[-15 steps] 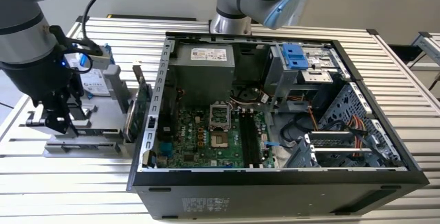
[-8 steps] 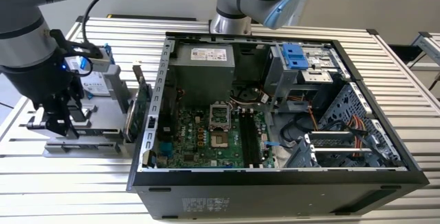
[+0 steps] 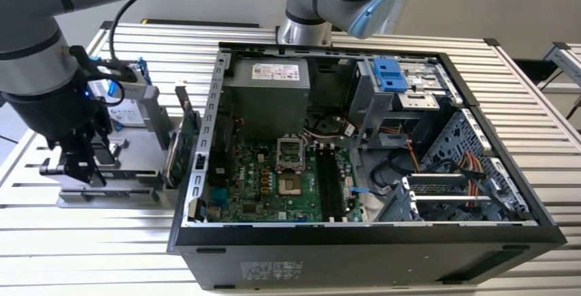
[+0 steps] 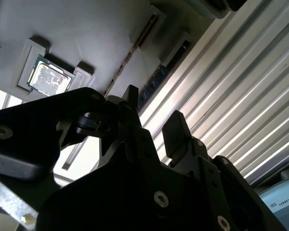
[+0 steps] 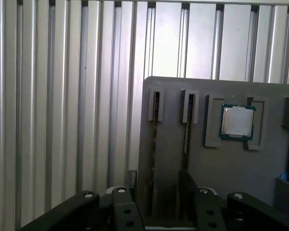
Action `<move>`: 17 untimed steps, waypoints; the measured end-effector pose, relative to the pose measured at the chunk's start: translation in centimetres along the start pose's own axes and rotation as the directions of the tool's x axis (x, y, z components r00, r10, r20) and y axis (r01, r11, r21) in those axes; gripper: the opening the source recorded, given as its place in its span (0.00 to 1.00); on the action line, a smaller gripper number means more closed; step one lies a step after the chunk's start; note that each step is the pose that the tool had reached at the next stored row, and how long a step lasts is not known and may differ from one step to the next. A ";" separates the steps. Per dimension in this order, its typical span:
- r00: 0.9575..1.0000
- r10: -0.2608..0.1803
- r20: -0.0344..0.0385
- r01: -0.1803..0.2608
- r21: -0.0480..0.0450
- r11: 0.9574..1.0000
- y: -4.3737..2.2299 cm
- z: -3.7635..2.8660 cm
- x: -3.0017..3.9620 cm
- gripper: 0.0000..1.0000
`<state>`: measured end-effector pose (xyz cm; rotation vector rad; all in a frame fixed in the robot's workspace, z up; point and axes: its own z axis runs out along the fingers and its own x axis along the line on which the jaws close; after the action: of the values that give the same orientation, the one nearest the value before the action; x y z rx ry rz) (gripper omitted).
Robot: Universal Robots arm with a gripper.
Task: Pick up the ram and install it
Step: 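Pick up the ram and move it above insertion slot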
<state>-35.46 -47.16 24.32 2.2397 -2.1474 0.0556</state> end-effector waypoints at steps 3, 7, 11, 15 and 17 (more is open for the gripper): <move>1.000 -0.007 0.000 0.007 0.000 1.000 0.04 0.24 0.01 1.00; 1.000 -0.014 0.000 0.014 0.001 1.000 0.09 0.53 0.04 1.00; 1.000 -0.019 0.000 0.019 0.001 1.000 0.12 0.84 0.13 1.00; 1.000 -0.019 0.000 0.019 0.001 1.000 0.16 1.09 0.19 1.00; 1.000 -0.019 0.000 0.019 0.001 1.000 0.17 1.28 0.19 1.00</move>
<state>-35.62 -47.43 23.05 2.2607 -2.1260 0.0563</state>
